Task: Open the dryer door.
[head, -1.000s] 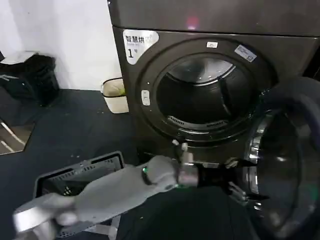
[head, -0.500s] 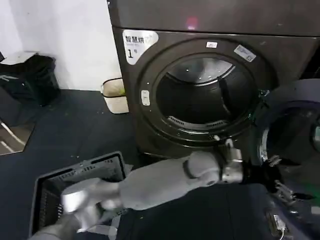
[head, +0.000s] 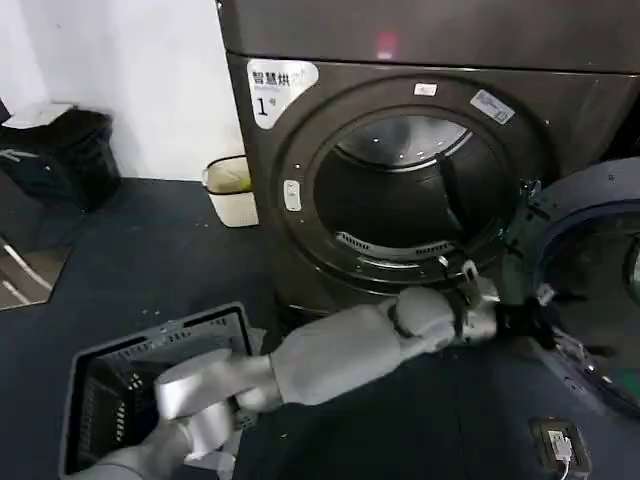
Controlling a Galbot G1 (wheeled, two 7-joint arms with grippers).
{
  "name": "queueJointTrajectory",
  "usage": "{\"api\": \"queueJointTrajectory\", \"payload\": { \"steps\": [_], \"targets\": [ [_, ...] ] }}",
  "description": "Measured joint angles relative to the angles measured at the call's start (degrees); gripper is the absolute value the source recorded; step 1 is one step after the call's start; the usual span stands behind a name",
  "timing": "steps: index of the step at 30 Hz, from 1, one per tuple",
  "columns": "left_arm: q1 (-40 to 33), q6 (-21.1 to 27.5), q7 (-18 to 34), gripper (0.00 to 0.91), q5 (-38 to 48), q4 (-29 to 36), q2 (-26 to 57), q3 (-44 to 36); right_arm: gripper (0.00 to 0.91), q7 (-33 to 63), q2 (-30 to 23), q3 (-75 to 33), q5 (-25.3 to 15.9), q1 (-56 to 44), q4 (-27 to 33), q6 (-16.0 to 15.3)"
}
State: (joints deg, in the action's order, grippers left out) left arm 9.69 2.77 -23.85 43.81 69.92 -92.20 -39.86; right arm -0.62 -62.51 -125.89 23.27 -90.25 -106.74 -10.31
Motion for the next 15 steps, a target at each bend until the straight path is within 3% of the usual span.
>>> {"api": "queueJointTrajectory", "payload": {
  "steps": [7, 15],
  "targets": [
    [-1.82, -0.84, 0.07, 0.907, 0.27, -3.51, 0.00, -0.21, 0.907, -0.21, 0.54, -0.02, 0.11, -0.12, 0.78, 0.14],
    [-2.53, -1.43, -0.60, 0.907, 1.35, -3.30, 0.00, -1.01, 0.907, -0.38, 0.68, -0.13, 0.17, -0.25, 1.38, 0.21]
  ]
}}
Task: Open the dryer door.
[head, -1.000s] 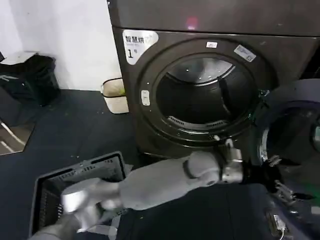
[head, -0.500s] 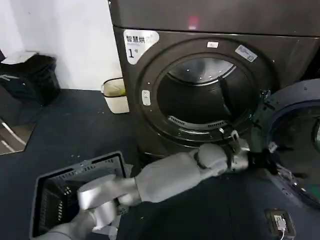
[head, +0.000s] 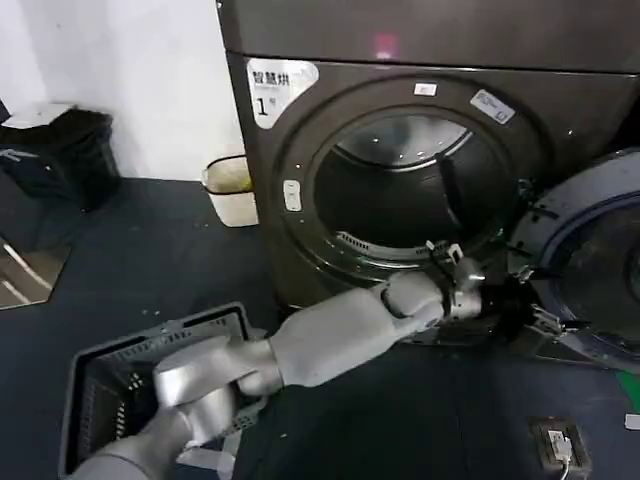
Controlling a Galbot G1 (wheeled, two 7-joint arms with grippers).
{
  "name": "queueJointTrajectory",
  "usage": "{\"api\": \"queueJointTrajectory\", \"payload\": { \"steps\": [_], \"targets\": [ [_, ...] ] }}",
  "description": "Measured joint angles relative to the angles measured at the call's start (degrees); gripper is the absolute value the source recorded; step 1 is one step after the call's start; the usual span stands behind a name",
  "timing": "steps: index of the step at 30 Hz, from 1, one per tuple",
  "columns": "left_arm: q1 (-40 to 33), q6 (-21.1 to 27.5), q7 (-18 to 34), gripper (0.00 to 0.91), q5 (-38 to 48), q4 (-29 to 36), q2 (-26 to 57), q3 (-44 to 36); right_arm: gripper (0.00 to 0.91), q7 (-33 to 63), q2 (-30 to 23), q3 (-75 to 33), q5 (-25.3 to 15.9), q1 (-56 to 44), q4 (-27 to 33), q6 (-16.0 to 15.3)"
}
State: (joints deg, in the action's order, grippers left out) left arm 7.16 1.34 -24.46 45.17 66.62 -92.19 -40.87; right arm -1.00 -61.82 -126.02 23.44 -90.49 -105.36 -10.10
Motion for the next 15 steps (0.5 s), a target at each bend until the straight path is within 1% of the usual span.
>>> {"api": "queueJointTrajectory", "payload": {
  "steps": [15],
  "targets": [
    [-0.94, -0.33, -0.79, 0.907, 0.76, 0.70, -0.01, -0.35, 0.907, -0.12, 0.69, -1.87, -0.03, -0.77, -0.89, -0.37]
  ]
}}
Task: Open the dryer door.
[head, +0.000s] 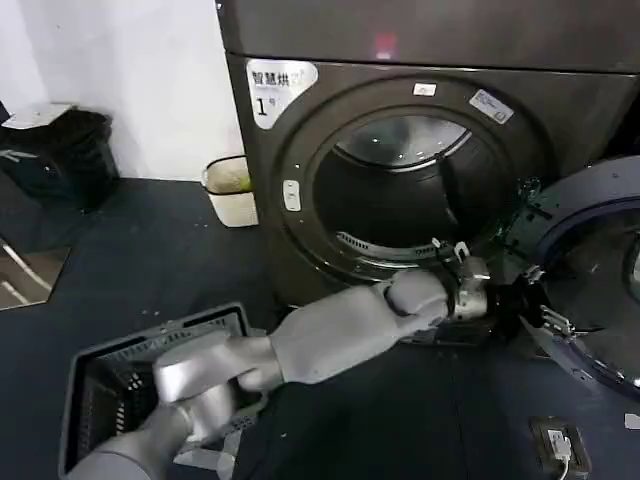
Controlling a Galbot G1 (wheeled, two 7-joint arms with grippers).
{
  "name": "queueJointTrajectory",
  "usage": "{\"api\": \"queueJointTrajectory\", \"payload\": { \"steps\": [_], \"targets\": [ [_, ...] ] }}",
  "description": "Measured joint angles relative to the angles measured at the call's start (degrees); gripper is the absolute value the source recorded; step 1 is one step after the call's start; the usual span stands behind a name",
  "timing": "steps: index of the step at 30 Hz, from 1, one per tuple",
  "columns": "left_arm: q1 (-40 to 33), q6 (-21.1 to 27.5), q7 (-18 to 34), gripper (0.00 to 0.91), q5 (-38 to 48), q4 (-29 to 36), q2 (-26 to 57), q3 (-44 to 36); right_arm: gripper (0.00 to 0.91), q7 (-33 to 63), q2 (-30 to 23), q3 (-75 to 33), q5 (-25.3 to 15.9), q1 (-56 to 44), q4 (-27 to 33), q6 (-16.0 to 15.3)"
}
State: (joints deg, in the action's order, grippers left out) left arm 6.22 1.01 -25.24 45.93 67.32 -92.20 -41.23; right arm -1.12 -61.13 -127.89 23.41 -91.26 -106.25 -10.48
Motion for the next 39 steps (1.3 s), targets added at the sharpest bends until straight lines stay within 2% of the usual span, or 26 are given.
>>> {"api": "queueJointTrajectory", "payload": {
  "steps": [7, 11, 32, 39],
  "targets": [
    [0.10, 0.01, 0.14, 0.907, 0.00, 0.38, 0.00, 0.30, 0.907, -0.60, 0.32, 0.38, 0.48, 0.10, 0.15, 1.60],
    [0.41, -0.82, 1.86, 0.907, 0.06, 1.17, 0.00, 0.31, 0.907, -1.36, 0.16, 0.63, 0.64, 0.09, 0.19, 2.61],
    [2.13, -9.40, 2.87, 0.907, 0.58, 4.95, 0.01, -0.90, 0.907, -1.43, -0.45, 2.05, 0.89, 0.54, -1.41, 2.88],
    [2.40, -10.60, 2.70, 0.907, 1.10, 5.86, 0.01, -1.00, 0.907, -1.56, -0.44, 2.25, 0.87, 0.56, -1.39, 3.19]
  ]
}}
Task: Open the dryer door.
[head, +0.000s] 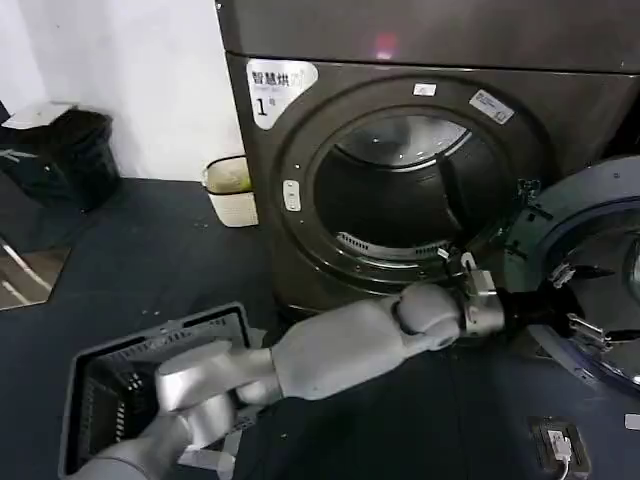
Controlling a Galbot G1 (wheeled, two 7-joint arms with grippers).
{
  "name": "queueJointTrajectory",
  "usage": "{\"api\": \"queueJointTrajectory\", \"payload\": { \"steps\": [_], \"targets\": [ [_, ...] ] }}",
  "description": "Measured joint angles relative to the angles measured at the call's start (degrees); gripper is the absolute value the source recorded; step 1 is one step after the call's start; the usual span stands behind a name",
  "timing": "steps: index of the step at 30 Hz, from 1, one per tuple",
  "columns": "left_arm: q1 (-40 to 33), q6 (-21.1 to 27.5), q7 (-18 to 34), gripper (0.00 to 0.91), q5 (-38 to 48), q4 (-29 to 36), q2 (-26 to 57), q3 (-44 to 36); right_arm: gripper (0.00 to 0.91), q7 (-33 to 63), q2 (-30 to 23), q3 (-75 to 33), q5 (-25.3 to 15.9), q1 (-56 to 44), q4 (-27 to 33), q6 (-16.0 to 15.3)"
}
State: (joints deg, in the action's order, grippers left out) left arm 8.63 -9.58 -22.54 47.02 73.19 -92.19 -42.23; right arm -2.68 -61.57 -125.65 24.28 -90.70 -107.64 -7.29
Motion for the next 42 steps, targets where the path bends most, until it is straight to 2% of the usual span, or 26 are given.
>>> {"api": "queueJointTrajectory", "payload": {
  "steps": [12, 27, 42],
  "targets": [
    [0.39, -0.18, -0.19, 0.907, 0.75, 1.73, 0.31, -0.22, 0.907, -0.17, 0.16, 0.10, -0.03, -0.08, -0.09, 0.13],
    [0.36, -0.41, -0.13, 0.907, 2.46, 7.23, 9.52, -0.62, 0.907, -0.21, 0.51, 0.52, -0.17, 0.14, -0.28, 0.11],
    [-0.34, -0.93, -0.23, 0.907, 3.57, 16.92, 21.60, -0.57, 0.907, -0.41, 1.20, 0.82, -0.20, 0.54, -0.54, -0.11]
  ]
}}
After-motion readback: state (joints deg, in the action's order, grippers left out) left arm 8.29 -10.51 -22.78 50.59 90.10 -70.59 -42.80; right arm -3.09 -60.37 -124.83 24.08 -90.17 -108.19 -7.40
